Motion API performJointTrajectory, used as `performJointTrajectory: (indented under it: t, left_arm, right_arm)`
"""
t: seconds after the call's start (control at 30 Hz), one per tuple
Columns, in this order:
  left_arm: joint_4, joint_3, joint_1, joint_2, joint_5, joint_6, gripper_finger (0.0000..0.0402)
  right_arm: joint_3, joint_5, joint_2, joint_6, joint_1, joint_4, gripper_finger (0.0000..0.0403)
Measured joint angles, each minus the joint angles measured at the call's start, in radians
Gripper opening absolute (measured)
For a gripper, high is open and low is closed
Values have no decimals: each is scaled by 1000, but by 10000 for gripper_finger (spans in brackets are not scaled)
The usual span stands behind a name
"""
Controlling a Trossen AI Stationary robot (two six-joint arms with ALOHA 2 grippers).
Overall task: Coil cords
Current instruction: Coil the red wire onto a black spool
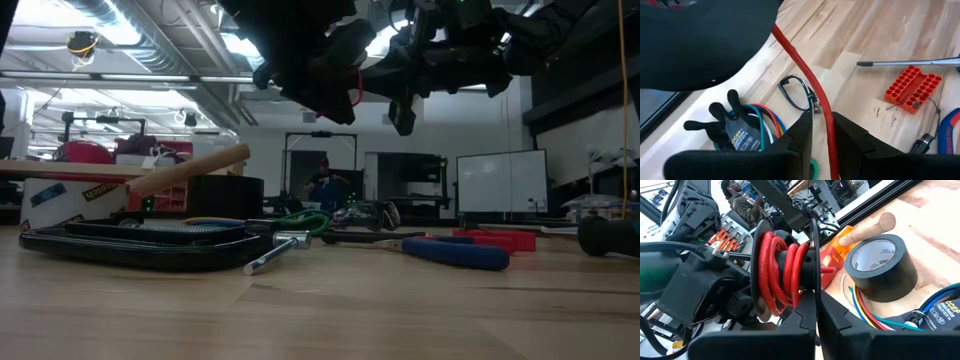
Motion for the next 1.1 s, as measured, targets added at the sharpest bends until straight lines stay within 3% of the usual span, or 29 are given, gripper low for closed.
performJointTrajectory:
  t: [0.13, 0.3, 0.67, 0.9, 1.1]
  left_arm:
    - [0, 0, -4, 0, 0, -10, 52]
    - [-1, 0, -14, 0, 0, -15, 7]
    - [-67, 0, -60, 1, -2, -52, 3]
    - [-71, 0, -75, 1, -2, -58, 3]
    - [-52, 0, -76, 1, 0, -29, 2]
  right_arm:
    - [0, -14, 0, -1, 0, -1, 1]
    - [0, -79, 0, -1, 0, -1, 1]
    - [1, -228, 0, -108, 0, -177, 1]
    - [1, -240, -1, -249, 2, -389, 1]
    - [2, -260, -2, -329, 2, -447, 1]
